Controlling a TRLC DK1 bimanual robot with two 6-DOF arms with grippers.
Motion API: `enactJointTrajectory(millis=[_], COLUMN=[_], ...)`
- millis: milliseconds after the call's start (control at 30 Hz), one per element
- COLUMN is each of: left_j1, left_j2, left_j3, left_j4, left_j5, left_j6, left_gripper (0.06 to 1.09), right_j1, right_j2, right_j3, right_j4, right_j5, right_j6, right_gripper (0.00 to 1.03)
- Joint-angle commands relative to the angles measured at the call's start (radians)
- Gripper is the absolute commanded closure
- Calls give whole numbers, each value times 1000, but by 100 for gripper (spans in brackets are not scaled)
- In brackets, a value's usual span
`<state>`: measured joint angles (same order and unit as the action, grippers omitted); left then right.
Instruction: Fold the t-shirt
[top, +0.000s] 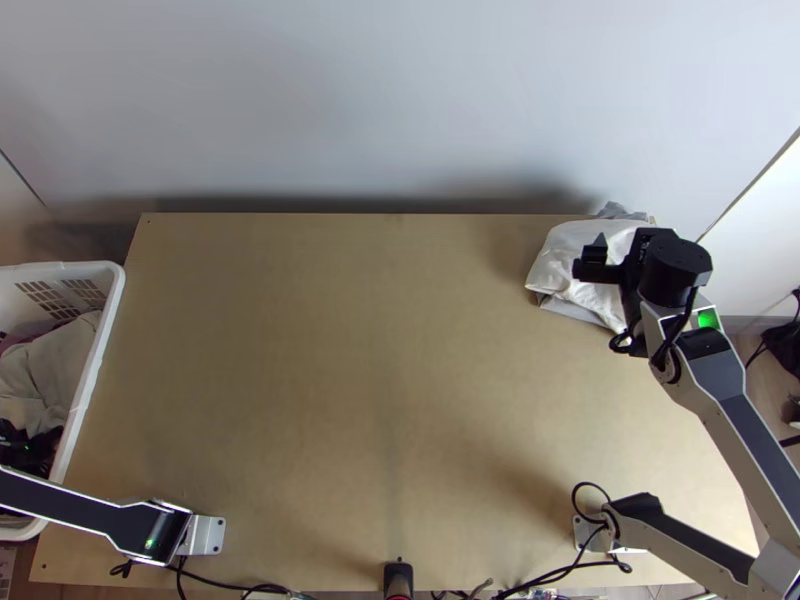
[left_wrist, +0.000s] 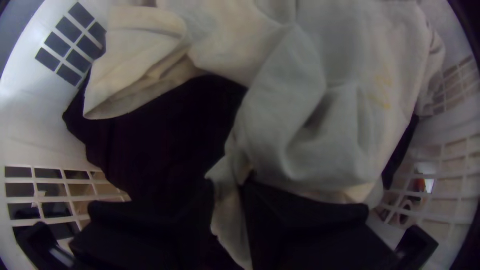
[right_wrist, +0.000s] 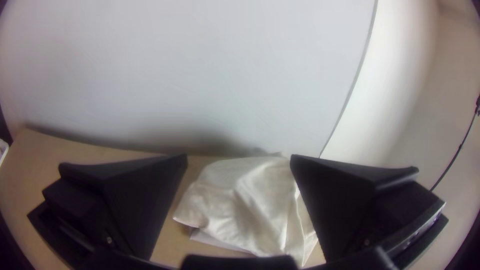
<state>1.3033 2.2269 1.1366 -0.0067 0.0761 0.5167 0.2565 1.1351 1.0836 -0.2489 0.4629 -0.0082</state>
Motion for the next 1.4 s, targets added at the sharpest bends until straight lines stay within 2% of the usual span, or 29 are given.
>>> enactJointTrajectory(millis=[0, 200, 400, 500, 600, 667, 733, 833, 1000, 1033, 1067, 1133, 1233, 1267, 1300, 1333, 1367], left_j1=[-6, -15, -47, -65, -104, -148, -179, -205, -214, -205, -191, -156, -108, -95, -87, -85, -81], left_j2=[-59, -136, -303, -408, -483, -500, -532, -621, -670, -667, -662, -641, -590, -575, -561, -555, -555], left_j3=[2, -12, -32, -26, 28, 104, 144, 117, 92, 92, 92, 91, 81, 80, 80, 83, 83], left_j4=[-12, -52, -225, -354, -565, -796, -963, -966, -852, -840, -825, -808, -723, -693, -685, -676, -659], left_j5=[21, 27, 47, 120, 179, 203, 280, 366, 373, 372, 370, 370, 370, 370, 367, 356, 344], left_j6=[-18, -9, -3, -3, -4, 31, 62, 57, -9, -6, 2, 40, 52, 51, 51, 52, 49], left_gripper=[80, 80, 81, 83, 84, 88, 92, 96, 94, 89, 79, 50, 44, 35, 15, 10, 10], right_j1=[-16, -17, -17, -19, -19, -19, -22, -30, -37, -37, -37, -37, -37, -37, -37, -37, -36], right_j2=[2, 3, 3, 2, 2, 0, -9, -31, -66, -69, -72, -72, -72, -72, -72, -70, -70], right_j3=[-16, -25, -40, -42, -44, -45, -53, -76, -129, -134, -137, -137, -137, -137, -137, -137, -137], right_j4=[-9, -4, 3, 7, 7, 7, 7, 7, 10, 11, 11, 13, 20, 20, 22, 23, 26], right_j5=[2, 2, 2, 2, 2, 2, 2, 2, 0, 0, 2, 2, 0, 0, 0, 0, 0], right_j6=[11, 16, 16, 17, 17, 20, 24, 39, 39, 36, 36, 36, 31, 30, 28, 25, 17], right_gripper=[8, 8, 8, 8, 8, 7, 7, 5, 5, 5, 5, 5, 5, 5, 5, 5, 5])
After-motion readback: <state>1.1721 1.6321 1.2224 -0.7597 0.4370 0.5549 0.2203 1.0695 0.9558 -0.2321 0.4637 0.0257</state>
